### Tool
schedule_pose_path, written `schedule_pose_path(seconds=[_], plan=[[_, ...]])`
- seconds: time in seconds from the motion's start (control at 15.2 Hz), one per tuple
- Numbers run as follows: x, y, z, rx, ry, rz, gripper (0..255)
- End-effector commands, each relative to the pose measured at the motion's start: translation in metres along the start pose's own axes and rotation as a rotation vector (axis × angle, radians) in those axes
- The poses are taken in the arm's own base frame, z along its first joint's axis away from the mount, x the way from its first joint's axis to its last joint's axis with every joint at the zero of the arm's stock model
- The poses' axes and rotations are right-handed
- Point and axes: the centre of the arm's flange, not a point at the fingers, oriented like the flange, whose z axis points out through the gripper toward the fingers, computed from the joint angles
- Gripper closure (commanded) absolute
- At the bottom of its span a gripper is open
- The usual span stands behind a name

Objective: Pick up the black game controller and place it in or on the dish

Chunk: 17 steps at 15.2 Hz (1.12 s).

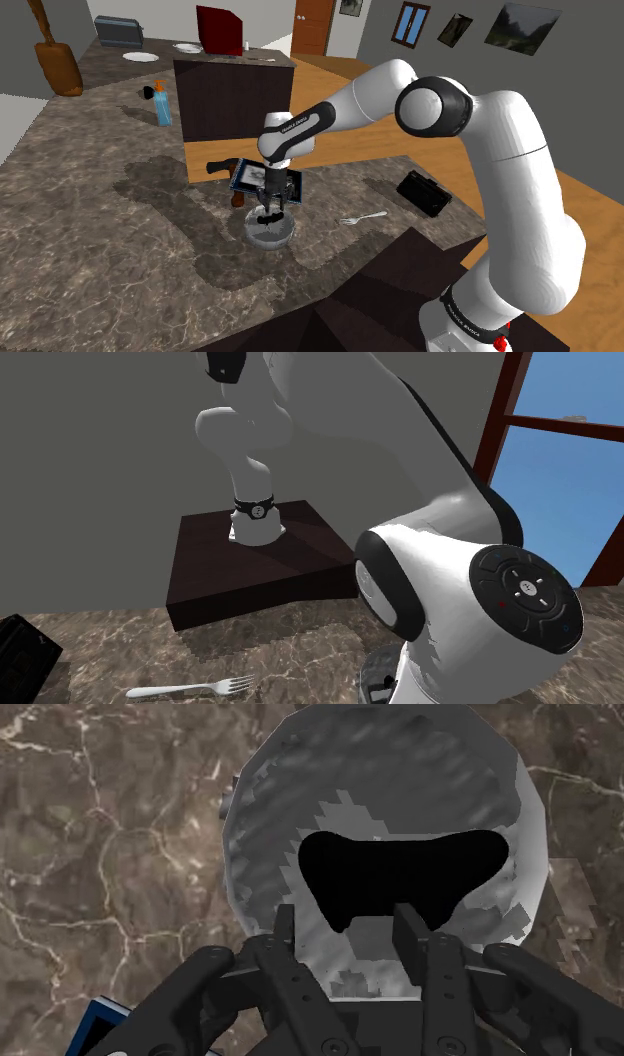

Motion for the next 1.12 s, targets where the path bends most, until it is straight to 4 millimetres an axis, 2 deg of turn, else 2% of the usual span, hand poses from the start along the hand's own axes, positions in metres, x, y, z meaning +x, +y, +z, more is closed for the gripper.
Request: schedule_pose_path(seconds=[0.0, 0.26, 0.53, 1.06], plan=[[0.000, -0.001, 0.001, 0.001, -0.001, -0.002, 0], [-0.001, -0.002, 0.001, 0.001, -0.001, -0.002, 0], [-0.001, -0.002, -0.049, 0.001, -0.001, -0.002, 0], [-0.001, -0.002, -0.049, 0.001, -0.001, -0.002, 0]])
